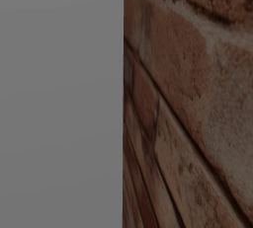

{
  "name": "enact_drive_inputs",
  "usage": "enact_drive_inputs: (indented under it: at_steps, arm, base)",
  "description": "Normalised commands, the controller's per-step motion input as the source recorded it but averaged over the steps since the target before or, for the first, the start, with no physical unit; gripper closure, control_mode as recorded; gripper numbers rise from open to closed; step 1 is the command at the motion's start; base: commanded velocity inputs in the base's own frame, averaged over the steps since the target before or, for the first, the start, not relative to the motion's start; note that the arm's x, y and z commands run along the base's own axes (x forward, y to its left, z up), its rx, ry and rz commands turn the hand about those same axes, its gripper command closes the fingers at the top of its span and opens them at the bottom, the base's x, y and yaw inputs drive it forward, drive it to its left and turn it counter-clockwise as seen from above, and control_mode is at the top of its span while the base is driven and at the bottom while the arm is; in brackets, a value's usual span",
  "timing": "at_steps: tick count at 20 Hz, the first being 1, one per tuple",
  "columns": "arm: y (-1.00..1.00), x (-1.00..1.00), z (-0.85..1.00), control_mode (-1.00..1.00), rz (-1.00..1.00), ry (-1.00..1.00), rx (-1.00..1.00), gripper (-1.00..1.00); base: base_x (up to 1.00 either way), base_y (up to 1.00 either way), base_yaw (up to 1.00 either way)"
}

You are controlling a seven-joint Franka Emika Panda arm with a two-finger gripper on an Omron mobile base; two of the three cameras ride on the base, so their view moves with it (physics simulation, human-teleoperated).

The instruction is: Start the toaster. Once the lever pops up, take the bread to the plate on the dining counter.

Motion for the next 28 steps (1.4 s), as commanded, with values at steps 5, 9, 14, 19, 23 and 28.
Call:
enact_drive_inputs:
  at_steps: [5,9,14,19,23,28]
  arm:
    - [0.0,0.0,0.0,-1.0,0.0,0.0,0.0,-1.0]
    - [0.0,0.0,0.0,-1.0,0.0,0.0,0.0,-1.0]
    - [0.0,0.0,0.0,-1.0,0.0,0.0,0.0,-1.0]
    - [0.0,0.0,0.0,-1.0,0.0,0.0,0.0,-1.0]
    - [0.0,0.0,0.0,-1.0,0.0,0.0,0.0,-1.0]
    - [0.0,0.0,0.0,-1.0,0.0,0.0,0.0,-1.0]
  base:
    - [0.0,0.0,0.0]
    - [0.0,0.0,0.0]
    - [0.0,0.0,0.0]
    - [0.0,0.0,0.0]
    - [0.0,0.0,0.0]
    - [0.0,0.0,0.0]
